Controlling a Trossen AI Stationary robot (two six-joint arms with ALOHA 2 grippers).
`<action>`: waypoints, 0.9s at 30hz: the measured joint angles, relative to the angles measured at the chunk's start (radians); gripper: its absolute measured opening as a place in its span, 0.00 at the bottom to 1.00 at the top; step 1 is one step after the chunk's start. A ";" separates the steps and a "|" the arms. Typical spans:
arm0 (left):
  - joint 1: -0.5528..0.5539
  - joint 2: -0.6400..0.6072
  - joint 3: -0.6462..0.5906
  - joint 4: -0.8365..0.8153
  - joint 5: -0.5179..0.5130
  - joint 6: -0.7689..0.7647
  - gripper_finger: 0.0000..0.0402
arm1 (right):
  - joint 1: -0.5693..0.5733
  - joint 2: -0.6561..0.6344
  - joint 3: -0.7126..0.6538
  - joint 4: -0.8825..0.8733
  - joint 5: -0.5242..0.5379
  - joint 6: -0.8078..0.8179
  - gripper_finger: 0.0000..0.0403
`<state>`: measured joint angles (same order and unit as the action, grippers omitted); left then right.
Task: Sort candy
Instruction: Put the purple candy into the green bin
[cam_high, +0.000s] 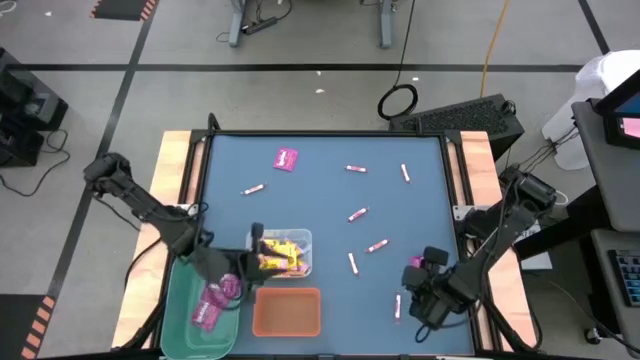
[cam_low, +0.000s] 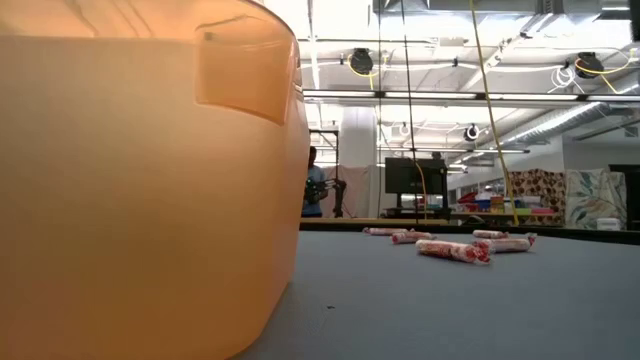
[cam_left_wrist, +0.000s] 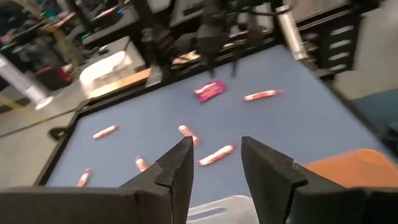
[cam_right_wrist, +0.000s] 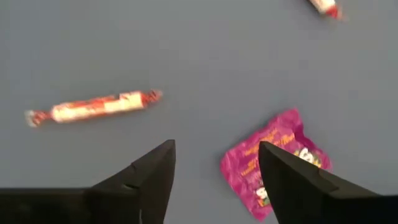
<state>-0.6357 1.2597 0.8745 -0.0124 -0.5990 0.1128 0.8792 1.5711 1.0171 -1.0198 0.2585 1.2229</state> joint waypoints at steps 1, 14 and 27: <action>0.022 0.006 0.000 0.004 0.004 -0.002 0.35 | 0.015 0.000 -0.011 0.002 0.003 0.017 0.56; 0.146 0.257 -0.001 0.167 0.015 -0.025 0.35 | 0.073 0.000 -0.141 0.106 0.001 0.103 0.46; 0.164 0.306 -0.001 0.329 0.028 0.007 0.35 | 0.073 0.000 -0.230 0.163 -0.024 0.162 0.45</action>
<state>-0.4714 1.5655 0.8738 0.3162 -0.5707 0.1196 0.9520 1.5711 0.7874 -0.8564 0.2347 1.3849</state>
